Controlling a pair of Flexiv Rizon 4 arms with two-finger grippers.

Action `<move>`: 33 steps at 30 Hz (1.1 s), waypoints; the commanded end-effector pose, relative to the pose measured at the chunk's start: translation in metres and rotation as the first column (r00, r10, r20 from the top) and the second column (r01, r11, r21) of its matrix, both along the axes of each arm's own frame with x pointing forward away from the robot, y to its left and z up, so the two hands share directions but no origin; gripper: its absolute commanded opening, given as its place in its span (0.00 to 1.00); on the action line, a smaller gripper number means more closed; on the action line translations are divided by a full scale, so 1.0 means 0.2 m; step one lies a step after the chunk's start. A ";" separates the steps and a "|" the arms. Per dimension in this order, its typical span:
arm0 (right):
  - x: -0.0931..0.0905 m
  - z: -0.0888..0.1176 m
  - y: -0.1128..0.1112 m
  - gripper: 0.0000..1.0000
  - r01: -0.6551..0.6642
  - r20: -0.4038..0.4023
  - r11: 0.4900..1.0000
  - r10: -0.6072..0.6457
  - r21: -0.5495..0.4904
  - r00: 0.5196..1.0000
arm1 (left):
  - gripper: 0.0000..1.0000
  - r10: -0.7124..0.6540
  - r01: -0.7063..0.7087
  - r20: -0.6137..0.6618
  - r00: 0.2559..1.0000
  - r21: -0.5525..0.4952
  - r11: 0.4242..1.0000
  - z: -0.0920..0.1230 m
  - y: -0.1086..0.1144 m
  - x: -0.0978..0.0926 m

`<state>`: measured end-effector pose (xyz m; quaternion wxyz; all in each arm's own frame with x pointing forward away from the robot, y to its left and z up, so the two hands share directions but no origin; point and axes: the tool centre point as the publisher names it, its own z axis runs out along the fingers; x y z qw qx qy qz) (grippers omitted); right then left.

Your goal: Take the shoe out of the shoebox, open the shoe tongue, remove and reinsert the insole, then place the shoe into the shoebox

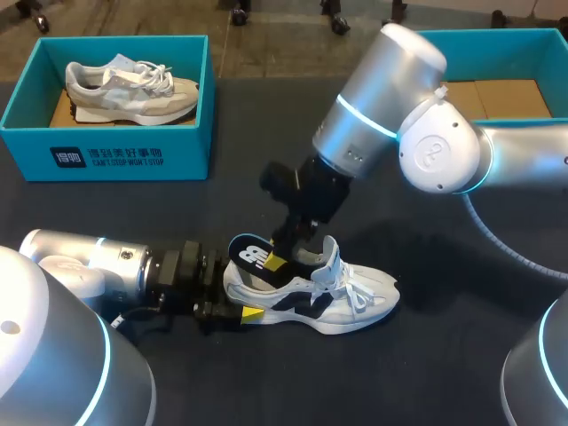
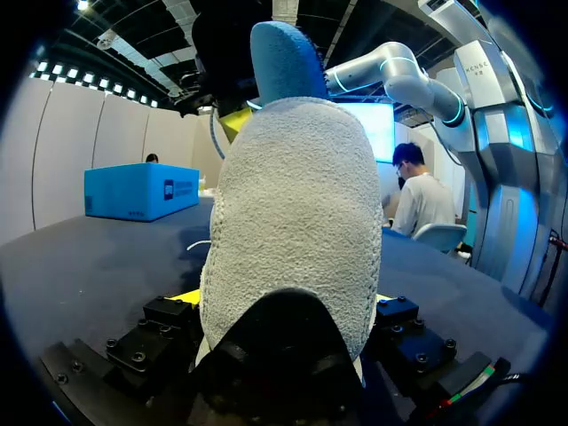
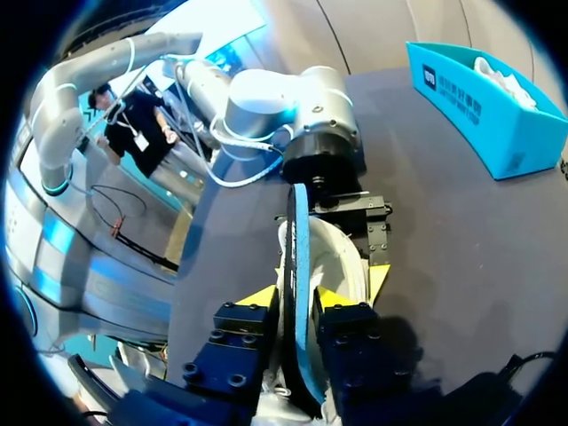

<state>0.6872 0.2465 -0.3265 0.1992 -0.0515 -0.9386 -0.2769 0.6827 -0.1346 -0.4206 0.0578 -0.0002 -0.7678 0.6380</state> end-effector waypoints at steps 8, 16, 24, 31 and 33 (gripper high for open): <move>-0.06 -0.06 -0.05 0.18 0.041 0.004 0.999 -0.041 0.020 0.999 | 0.00 0.002 -0.002 0.001 1.000 0.001 1.000 -0.01 0.00 0.00; -0.07 -0.05 -0.07 0.15 0.048 0.008 0.999 -0.048 0.017 0.999 | 0.00 0.002 -0.002 0.001 1.000 0.001 1.000 -0.01 0.00 0.00; -0.04 -0.06 -0.06 0.00 0.021 0.012 1.000 -0.021 0.023 1.000 | 0.00 0.002 -0.002 0.001 1.000 0.001 1.000 -0.01 0.00 0.00; 0.01 -0.02 0.02 0.00 -0.054 0.028 0.998 0.053 0.028 0.998 | 0.00 0.002 -0.002 0.001 1.000 0.001 1.000 -0.01 0.00 0.00; 0.02 -0.01 0.05 0.00 -0.072 0.029 0.997 0.071 0.025 0.997 | 0.00 0.002 -0.002 0.001 1.000 0.001 1.000 -0.01 0.00 0.00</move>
